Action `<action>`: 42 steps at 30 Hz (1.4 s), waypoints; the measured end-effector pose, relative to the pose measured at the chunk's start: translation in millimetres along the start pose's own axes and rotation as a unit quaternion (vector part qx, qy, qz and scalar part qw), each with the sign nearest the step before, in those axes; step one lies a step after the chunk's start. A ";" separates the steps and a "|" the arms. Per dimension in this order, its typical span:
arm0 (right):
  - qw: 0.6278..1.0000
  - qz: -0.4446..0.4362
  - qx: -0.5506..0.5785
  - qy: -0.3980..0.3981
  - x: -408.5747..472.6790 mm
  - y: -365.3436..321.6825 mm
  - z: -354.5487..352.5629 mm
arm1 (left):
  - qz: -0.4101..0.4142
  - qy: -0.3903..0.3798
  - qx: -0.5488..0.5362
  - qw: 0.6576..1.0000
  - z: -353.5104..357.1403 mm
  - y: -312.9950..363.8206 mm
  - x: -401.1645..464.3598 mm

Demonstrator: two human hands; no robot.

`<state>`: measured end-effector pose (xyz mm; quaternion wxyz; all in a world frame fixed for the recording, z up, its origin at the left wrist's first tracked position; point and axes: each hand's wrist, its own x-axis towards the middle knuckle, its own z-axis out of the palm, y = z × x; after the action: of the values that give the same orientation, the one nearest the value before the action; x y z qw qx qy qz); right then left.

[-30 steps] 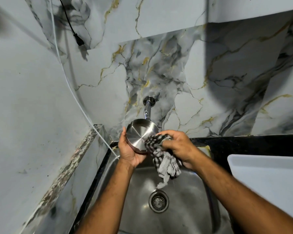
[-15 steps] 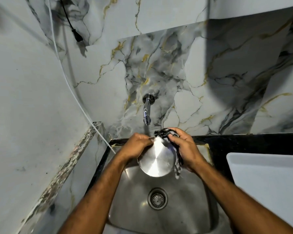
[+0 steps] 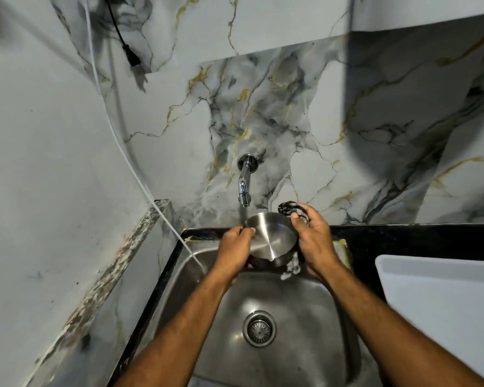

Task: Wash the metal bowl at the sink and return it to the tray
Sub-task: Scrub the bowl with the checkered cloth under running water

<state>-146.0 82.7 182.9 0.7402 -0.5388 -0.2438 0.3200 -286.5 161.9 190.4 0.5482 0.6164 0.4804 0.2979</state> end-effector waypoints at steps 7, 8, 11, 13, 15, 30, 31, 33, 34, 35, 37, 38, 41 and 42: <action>1.000 -0.011 0.006 0.003 -0.1 -4.3 2.2 | -0.058 -0.079 0.012 0.995 -11.9 22.6 14.1; 1.000 -0.019 0.011 0.019 -3.7 -2.4 3.5 | -0.039 -0.039 0.007 0.998 -9.9 21.3 17.1; 0.997 -0.062 0.015 0.040 -22.3 4.2 11.5 | -0.003 0.105 -0.022 0.994 2.2 15.3 18.2; 0.995 -0.096 -0.010 0.035 -29.7 6.9 16.5 | 0.004 0.136 -0.052 0.989 10.1 13.5 8.7; 0.994 -0.098 -0.012 0.046 -24.9 2.6 15.3 | -0.007 0.092 -0.081 0.992 12.1 10.7 0.8; 0.998 -0.045 0.004 0.042 -42.4 3.0 32.1 | -0.077 0.086 -0.195 0.974 24.6 16.8 1.9; 0.998 -0.036 0.007 0.055 -35.2 -1.8 30.4 | -0.069 0.079 -0.179 0.978 24.7 14.7 0.1; 0.997 -0.012 0.021 0.080 -21.3 -12.3 23.3 | -0.071 0.059 -0.127 0.988 20.1 9.8 -0.2; 0.996 0.005 0.031 0.085 -15.4 -15.5 17.8 | -0.082 0.036 -0.102 0.991 16.2 6.0 0.8; 0.995 0.025 0.047 0.084 -11.4 -17.7 12.0 | -0.094 0.007 -0.086 0.992 12.1 2.1 1.2; 0.991 0.069 0.099 0.061 -7.0 -19.4 3.4 | -0.113 -0.040 -0.076 0.990 7.6 -3.1 -0.3; 0.987 0.089 0.122 0.047 -6.9 -19.1 1.3 | -0.118 -0.050 -0.076 0.989 7.1 -4.2 -1.5; 0.985 0.099 0.142 0.022 -17.6 -9.8 1.7 | -0.113 -0.026 -0.069 0.991 9.5 -7.3 0.2; 0.985 0.092 0.145 0.013 -23.8 -5.5 4.0 | -0.106 -0.008 -0.070 0.992 11.7 -8.2 2.3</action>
<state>-163.7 66.6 189.0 0.7811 -0.4502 -0.1347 0.4111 -277.4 158.9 179.5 0.6225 0.5240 0.5168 0.2661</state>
